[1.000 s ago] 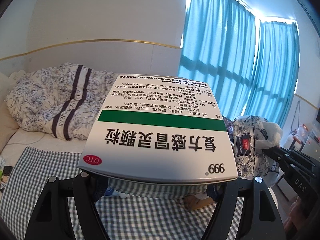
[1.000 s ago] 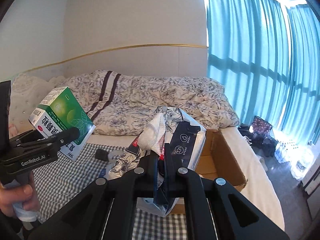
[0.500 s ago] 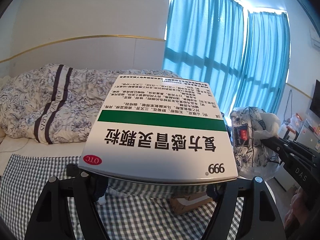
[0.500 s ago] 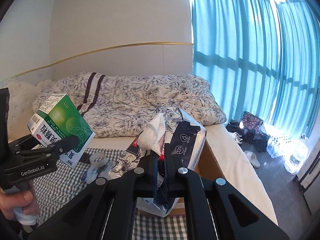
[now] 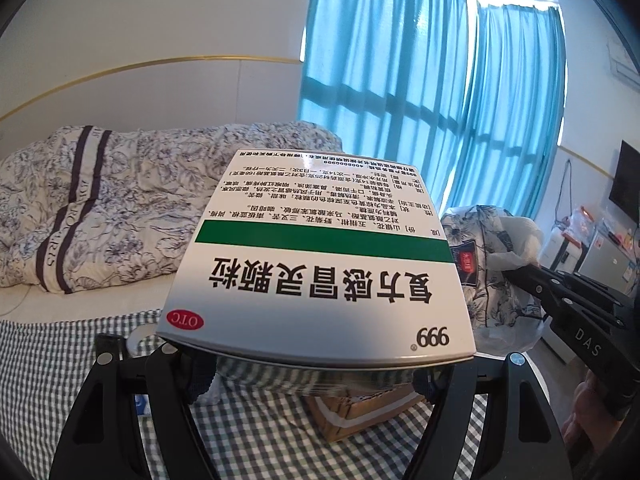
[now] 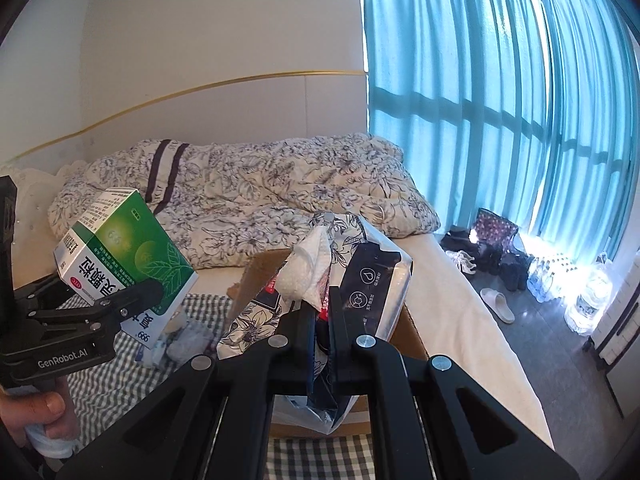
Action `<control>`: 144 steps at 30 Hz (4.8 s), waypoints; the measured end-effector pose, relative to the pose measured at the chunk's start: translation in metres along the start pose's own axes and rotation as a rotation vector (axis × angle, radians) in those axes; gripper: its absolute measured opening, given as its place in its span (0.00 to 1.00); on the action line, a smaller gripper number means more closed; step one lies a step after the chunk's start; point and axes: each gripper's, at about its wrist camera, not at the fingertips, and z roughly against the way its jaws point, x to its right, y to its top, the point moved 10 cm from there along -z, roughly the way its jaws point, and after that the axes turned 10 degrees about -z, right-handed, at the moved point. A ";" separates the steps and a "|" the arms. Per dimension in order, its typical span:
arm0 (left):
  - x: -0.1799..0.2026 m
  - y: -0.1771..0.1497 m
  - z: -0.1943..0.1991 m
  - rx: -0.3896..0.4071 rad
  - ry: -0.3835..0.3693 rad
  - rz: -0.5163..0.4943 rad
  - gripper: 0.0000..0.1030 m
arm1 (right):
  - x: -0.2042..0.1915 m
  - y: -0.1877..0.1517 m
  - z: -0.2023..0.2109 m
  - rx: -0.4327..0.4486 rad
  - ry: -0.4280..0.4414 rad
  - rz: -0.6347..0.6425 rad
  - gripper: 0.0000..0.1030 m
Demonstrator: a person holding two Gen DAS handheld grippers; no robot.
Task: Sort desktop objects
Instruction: 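Lift and carry the medicine box and tissue pack over the cardboard box, then open both tools to drop the medicine box and tissue pack into the box, then move both open tools back to the remaining items on the checked cloth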
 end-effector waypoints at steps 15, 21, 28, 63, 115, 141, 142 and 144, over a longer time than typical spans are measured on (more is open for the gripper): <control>0.024 -0.011 -0.078 -0.078 -0.047 -0.032 0.76 | 0.038 -0.023 -0.058 -0.077 -0.024 -0.029 0.04; 0.027 -0.022 -0.109 -0.113 -0.054 -0.033 0.76 | 0.042 -0.035 -0.082 -0.121 -0.024 0.000 0.04; 0.033 -0.029 -0.135 -0.132 -0.061 -0.052 0.76 | 0.047 -0.050 -0.107 -0.157 -0.021 0.014 0.04; 0.030 0.004 -0.097 -0.068 -0.065 -0.009 0.83 | 0.042 -0.027 -0.068 -0.069 -0.038 0.008 0.49; -0.096 0.004 0.133 0.122 0.197 0.061 0.95 | -0.116 0.001 0.075 0.092 0.128 0.107 0.71; -0.180 -0.049 0.166 0.063 0.336 0.156 1.00 | -0.183 -0.029 0.054 0.044 0.185 0.158 1.00; -0.183 -0.052 0.164 0.057 0.338 0.160 1.00 | -0.185 -0.031 0.052 0.041 0.186 0.160 1.00; -0.188 -0.057 0.160 0.043 0.341 0.167 1.00 | -0.188 -0.035 0.047 0.029 0.189 0.166 1.00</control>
